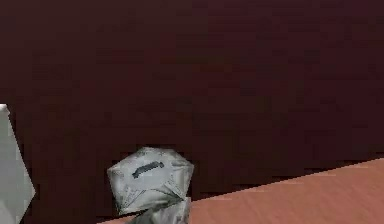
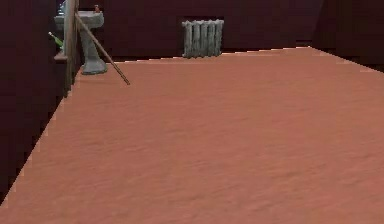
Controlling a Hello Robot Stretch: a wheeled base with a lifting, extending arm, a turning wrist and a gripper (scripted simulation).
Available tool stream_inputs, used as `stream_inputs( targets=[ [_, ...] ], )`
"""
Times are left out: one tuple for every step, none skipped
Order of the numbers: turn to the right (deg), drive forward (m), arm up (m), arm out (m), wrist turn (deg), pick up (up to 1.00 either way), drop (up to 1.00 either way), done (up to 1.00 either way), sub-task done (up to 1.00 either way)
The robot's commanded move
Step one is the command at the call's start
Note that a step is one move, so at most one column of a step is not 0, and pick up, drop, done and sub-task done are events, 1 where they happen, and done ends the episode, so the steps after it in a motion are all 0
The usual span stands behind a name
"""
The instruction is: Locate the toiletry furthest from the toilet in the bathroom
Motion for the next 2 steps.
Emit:
stream_inputs(
  targets=[
    [45.0,0.0,0.0,0.0,0.0,0.0,0.0,0.0,0.0],
    [39.0,0.0,0.0,0.0,0.0,0.0,0.0,0.0,0.0]
  ],
)
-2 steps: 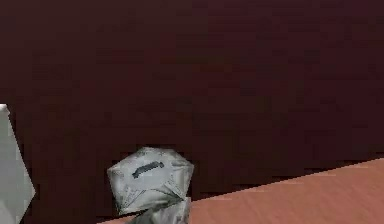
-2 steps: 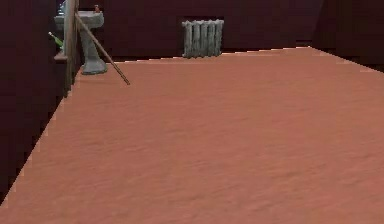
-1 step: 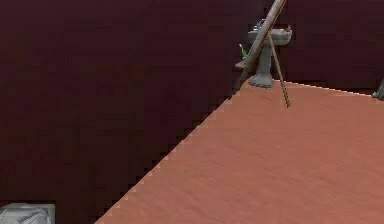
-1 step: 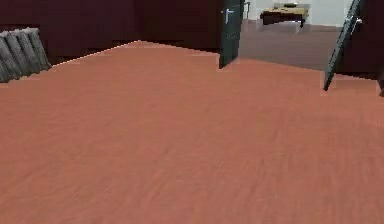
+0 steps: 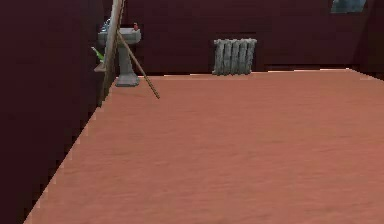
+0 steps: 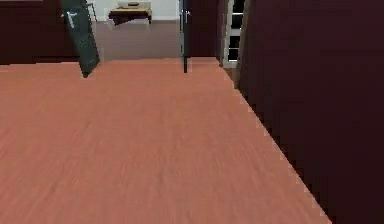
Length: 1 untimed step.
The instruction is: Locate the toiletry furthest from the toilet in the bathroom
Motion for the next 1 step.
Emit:
stream_inputs(
  targets=[
    [0.0,1.0,0.0,0.0,0.0,0.0,0.0,0.0,0.0]
  ],
)
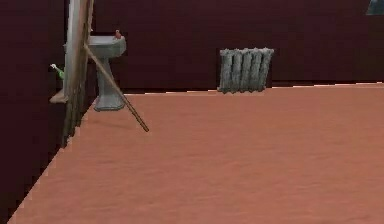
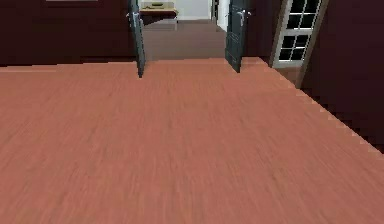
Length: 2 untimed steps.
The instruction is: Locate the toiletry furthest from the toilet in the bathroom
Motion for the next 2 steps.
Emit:
stream_inputs(
  targets=[
    [3.0,0.0,0.0,0.0,0.0,0.0,0.0,0.0,0.0],
    [0.0,1.0,0.0,0.0,0.0,0.0,0.0,0.0,0.0]
  ],
)
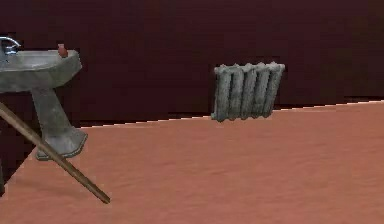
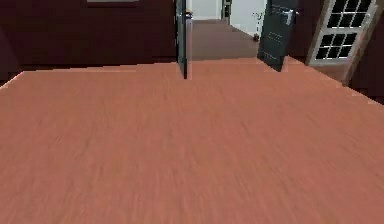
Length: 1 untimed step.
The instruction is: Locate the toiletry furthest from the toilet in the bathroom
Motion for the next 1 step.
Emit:
stream_inputs(
  targets=[
    [0.0,1.0,0.0,0.0,0.0,0.0,0.0,0.0,0.0]
  ],
)
